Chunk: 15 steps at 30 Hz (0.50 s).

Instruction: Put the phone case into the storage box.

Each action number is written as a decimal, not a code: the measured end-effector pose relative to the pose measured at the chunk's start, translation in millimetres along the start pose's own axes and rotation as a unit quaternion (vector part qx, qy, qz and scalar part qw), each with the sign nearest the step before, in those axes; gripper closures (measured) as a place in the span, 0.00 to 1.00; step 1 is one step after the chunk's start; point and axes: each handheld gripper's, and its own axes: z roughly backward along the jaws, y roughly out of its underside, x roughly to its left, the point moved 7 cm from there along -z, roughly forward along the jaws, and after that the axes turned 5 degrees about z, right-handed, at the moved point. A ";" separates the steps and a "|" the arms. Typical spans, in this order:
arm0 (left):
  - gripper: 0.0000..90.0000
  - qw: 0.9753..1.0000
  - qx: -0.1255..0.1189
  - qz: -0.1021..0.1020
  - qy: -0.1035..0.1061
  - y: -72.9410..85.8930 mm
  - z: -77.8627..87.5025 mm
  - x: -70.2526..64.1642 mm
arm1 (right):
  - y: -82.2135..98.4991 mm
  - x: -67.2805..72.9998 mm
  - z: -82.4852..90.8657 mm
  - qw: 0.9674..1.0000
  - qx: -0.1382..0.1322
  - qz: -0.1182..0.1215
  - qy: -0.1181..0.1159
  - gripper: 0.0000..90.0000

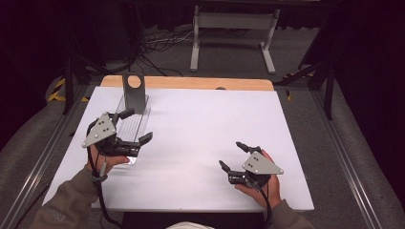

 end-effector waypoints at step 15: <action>0.06 1.000 0.007 -0.001 0.004 8.4 2.3 -15.8 | -2.5 1.5 2.4 1.000 -0.004 0.002 0.000 0.23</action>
